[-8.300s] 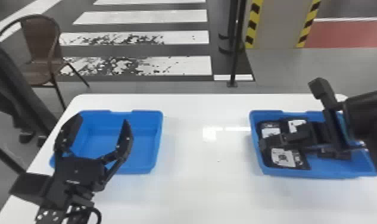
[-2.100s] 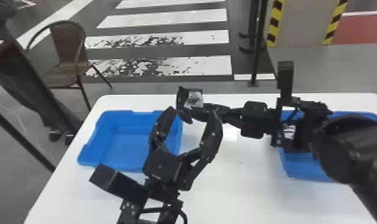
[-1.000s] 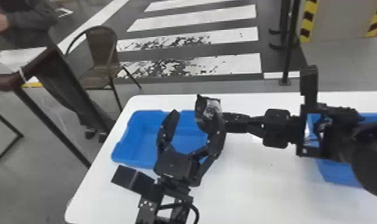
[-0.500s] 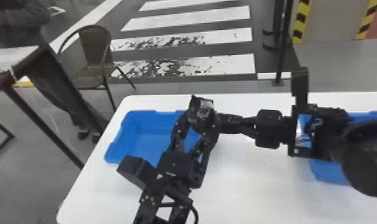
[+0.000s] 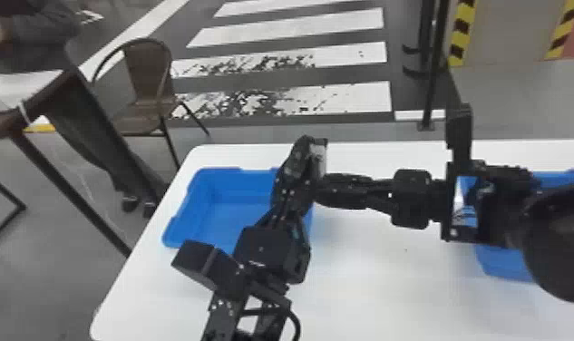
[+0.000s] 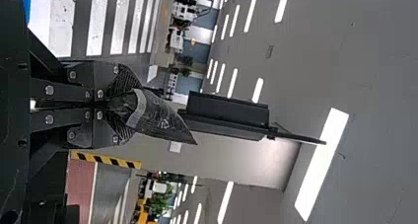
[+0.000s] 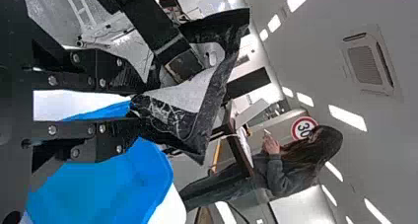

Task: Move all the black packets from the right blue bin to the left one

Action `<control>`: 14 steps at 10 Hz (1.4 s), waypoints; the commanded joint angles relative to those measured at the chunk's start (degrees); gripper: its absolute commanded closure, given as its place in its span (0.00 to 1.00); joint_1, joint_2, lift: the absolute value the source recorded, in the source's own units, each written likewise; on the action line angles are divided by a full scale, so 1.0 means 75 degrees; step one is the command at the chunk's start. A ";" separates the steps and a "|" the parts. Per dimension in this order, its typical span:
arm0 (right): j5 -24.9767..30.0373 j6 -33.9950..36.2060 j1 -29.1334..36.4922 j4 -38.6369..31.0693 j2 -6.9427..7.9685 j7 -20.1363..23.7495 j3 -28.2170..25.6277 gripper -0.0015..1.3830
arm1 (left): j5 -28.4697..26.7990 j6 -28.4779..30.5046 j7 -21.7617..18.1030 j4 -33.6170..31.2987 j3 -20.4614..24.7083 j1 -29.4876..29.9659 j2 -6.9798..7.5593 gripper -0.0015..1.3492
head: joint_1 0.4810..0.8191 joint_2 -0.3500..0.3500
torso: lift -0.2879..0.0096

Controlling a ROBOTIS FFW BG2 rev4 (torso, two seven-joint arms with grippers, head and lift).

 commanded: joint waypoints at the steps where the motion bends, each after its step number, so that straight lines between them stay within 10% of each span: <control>1: -0.0339 -0.0257 0.0123 0.0047 -0.0024 0.0014 -0.0115 0.30 | -0.0132 -0.0195 0.0058 0.0009 0.0138 0.0037 -0.0038 0.90 | 0.63 0.88 | 0.50; 2: -0.0476 -0.0407 0.0498 -0.0216 -0.0024 0.0002 -0.0678 0.07 | -0.0437 -0.0214 0.0140 0.0027 0.0519 0.0037 -0.0132 0.90 | 0.63 0.88 | 0.50; 5: -0.0369 -0.0595 0.1923 -0.1078 -0.0024 -0.0162 -0.2385 0.11 | -0.2432 0.1155 0.0327 0.1265 0.2088 -0.0601 -0.0589 0.90 | 0.62 0.88 | 0.50; 8: -0.0354 -0.0595 0.2241 -0.1303 -0.0035 -0.0197 -0.2613 0.11 | -0.3956 0.2411 0.0339 0.3102 0.2469 -0.1913 -0.0624 0.88 | 0.63 0.91 | 0.50; 10: -0.0232 -0.0613 0.2354 -0.1472 -0.0035 -0.0256 -0.2735 0.11 | -0.3514 0.1136 0.0327 0.3177 0.2560 -0.1894 -0.0636 0.09 | 0.63 0.93 | 0.50; 14: 0.0484 0.0380 0.3479 -0.3085 0.0047 -0.1264 -0.4274 0.11 | 0.0142 -0.1452 0.0070 0.1265 0.1159 -0.0207 -0.0483 0.10 | 0.63 0.78 | 0.50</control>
